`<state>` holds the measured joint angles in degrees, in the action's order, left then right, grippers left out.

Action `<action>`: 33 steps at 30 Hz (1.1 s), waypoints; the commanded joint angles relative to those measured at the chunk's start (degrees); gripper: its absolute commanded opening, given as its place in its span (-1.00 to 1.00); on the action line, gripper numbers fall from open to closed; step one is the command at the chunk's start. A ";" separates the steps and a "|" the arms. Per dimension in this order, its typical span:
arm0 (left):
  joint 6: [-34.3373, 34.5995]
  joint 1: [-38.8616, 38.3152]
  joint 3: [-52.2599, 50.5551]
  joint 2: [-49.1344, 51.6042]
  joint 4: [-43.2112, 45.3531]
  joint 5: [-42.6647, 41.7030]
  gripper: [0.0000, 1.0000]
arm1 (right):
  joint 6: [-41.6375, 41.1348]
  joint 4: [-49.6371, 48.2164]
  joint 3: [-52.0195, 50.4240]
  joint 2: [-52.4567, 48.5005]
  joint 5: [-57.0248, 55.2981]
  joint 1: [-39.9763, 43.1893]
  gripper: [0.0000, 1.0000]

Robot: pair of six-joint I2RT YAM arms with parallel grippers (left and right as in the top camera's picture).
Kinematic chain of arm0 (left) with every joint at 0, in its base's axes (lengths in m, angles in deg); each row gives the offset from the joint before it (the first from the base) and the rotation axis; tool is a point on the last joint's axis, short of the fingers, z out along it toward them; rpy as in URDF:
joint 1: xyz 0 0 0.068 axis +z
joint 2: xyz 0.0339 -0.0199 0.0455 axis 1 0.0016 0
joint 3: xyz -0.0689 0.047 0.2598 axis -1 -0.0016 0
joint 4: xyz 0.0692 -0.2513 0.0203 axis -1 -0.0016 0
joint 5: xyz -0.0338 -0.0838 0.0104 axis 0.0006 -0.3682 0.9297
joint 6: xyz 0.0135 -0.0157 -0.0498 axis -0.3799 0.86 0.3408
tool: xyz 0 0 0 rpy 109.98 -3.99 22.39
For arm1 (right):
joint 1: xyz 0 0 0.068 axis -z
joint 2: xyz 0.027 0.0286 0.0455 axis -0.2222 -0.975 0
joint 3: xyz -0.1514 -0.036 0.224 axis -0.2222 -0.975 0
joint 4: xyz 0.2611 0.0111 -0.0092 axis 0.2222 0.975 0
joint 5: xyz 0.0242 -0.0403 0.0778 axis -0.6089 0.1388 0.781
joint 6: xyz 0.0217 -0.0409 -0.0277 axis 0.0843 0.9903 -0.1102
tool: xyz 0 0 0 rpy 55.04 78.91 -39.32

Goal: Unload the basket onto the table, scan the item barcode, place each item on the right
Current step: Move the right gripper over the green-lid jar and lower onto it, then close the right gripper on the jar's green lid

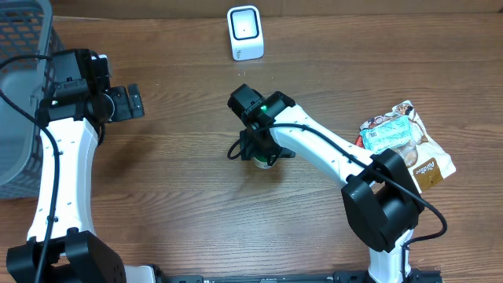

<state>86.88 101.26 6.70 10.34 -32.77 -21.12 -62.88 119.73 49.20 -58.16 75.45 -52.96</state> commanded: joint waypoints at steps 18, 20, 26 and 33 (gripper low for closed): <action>0.55 -0.13 0.39 0.28 0.04 0.17 1.00 | 2.54 -1.73 -0.37 1.25 -3.08 0.11 1.00; 0.55 -0.13 0.39 0.28 0.04 0.17 1.00 | 2.58 -2.25 0.07 1.25 -3.17 0.17 1.00; 0.55 -0.13 0.39 0.28 0.04 0.15 1.00 | 4.28 -4.35 0.35 1.25 -6.34 0.68 1.00; 0.55 -0.13 0.39 0.28 0.04 0.17 0.99 | 4.26 -4.81 0.35 1.25 -6.29 0.68 1.00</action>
